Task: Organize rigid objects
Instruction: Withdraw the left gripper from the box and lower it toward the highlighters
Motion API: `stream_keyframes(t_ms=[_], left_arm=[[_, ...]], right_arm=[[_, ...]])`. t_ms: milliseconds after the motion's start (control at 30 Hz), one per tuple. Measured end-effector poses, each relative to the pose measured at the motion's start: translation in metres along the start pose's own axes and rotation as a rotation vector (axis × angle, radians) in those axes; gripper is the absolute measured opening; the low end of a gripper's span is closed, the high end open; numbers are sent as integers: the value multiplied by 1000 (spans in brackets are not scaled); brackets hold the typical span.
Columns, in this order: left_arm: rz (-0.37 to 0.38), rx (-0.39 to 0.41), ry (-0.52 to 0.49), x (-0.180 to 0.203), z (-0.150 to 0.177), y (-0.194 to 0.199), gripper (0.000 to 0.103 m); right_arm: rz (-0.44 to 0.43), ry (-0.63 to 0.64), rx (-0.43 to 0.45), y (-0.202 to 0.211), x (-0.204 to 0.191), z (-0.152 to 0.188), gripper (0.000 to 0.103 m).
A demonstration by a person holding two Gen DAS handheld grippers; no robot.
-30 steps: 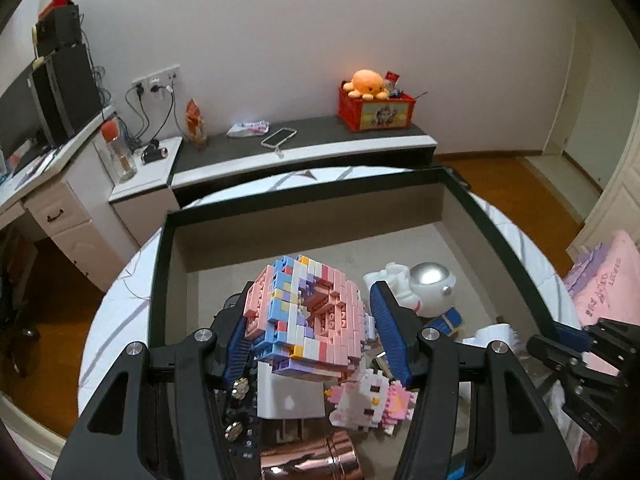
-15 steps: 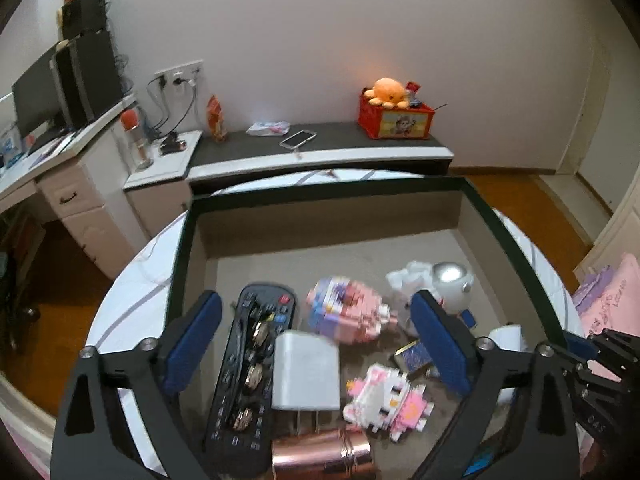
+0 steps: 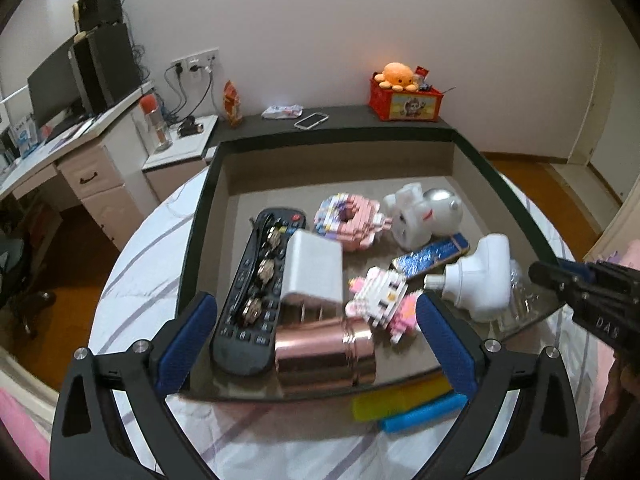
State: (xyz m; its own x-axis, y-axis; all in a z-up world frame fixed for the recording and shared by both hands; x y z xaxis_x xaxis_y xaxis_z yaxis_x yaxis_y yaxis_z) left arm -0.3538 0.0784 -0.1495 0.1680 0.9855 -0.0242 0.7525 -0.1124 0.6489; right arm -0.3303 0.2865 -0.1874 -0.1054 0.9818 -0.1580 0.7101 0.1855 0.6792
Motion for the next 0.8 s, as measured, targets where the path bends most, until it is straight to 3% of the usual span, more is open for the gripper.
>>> stream_keyframes(t_ms=[367,600,800], left_arm=[[-44,20,24,-20,19,31,102],[-31,19,55,-32,31,45,102],[-21,12,71,-10,55,55,102]], right_arm=[[-15,-21,32,11,4,2,22],[-19,-42,56,15,5,2,23],[-15,-38,76,23,3,3,23]])
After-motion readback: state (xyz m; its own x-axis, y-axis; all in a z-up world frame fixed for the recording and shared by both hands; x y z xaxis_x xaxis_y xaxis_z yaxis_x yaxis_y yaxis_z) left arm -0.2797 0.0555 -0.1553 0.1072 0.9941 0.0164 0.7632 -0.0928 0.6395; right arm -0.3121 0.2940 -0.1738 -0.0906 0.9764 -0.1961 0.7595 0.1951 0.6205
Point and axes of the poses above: each gripper's, at about its wrist camera, not at the fingertips, and y roughly against the way its jaws point, x to its right, z to its underside, the point moved 4 cm from there along -y, roughly the way its jaws point, and after that the axes turned 8 degrees about x, right-handed, at the moved point
